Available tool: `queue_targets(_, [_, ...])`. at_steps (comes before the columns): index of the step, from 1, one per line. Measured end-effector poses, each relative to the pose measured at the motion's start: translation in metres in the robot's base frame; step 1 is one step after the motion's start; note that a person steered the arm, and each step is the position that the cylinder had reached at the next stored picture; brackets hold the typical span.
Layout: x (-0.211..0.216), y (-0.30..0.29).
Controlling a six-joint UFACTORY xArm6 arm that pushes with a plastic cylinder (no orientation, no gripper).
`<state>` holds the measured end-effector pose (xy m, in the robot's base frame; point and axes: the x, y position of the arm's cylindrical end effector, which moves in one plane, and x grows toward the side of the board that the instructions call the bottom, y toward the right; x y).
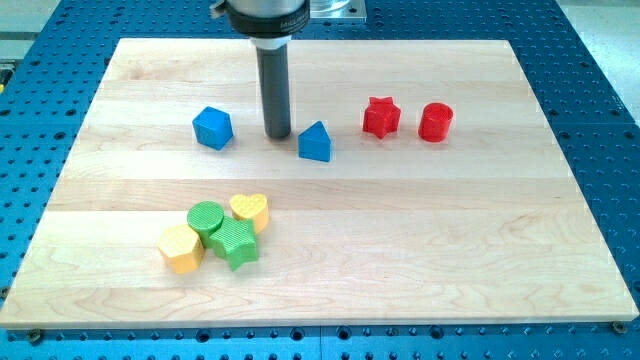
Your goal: Place the triangle into the red star
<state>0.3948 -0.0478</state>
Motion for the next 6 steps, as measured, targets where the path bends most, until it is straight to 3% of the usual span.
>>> queue_targets(1, [0.031, 0.059])
queue_targets(2, [0.015, 0.111])
queue_targets(3, [0.053, 0.085])
queue_targets(4, [0.071, 0.132])
queue_targets(6, [0.028, 0.129])
